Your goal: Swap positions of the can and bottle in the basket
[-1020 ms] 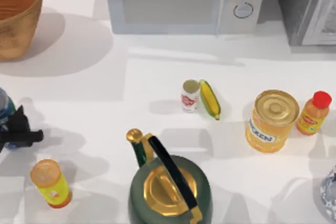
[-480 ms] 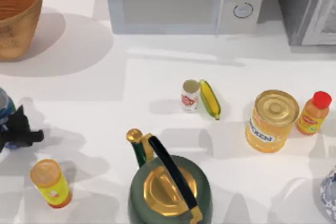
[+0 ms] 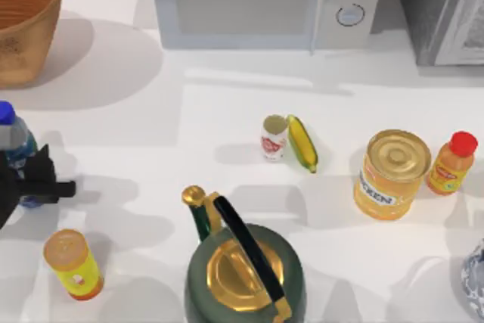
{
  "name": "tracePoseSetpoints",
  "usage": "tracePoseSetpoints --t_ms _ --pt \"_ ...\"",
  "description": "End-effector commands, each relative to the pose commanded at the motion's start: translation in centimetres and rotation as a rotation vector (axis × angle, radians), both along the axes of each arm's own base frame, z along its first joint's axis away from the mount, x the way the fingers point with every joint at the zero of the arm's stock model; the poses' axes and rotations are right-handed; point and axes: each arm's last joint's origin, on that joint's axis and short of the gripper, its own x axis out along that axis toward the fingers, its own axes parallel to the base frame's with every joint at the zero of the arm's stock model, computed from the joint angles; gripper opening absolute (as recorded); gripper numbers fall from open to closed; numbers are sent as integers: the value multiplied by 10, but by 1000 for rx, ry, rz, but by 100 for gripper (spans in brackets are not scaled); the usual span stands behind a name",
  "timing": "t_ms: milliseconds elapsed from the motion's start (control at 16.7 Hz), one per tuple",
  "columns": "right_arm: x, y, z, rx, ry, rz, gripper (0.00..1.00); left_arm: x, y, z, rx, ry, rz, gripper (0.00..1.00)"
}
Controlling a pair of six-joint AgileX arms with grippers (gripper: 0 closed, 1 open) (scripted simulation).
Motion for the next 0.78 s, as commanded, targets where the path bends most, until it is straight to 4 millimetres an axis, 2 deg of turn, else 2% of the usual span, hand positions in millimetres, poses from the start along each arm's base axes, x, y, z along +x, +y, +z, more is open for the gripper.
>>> tracePoseSetpoints --t_ms 120,240,360,480,600,780 --pt "0 0 0 0 0 0 100 22 -13 7 -2 1 -73 0" --pt "0 0 0 0 0 0 100 51 -28 24 -9 -17 -147 0" --pt "0 0 0 0 0 0 100 84 -41 54 -20 -48 -203 0" --pt "0 0 0 0 0 0 100 116 -43 94 -28 -79 -222 0" --pt "0 0 0 0 0 0 100 142 -28 138 -29 -99 -192 0" --pt "0 0 0 0 0 0 100 162 20 197 -18 -106 -87 0"
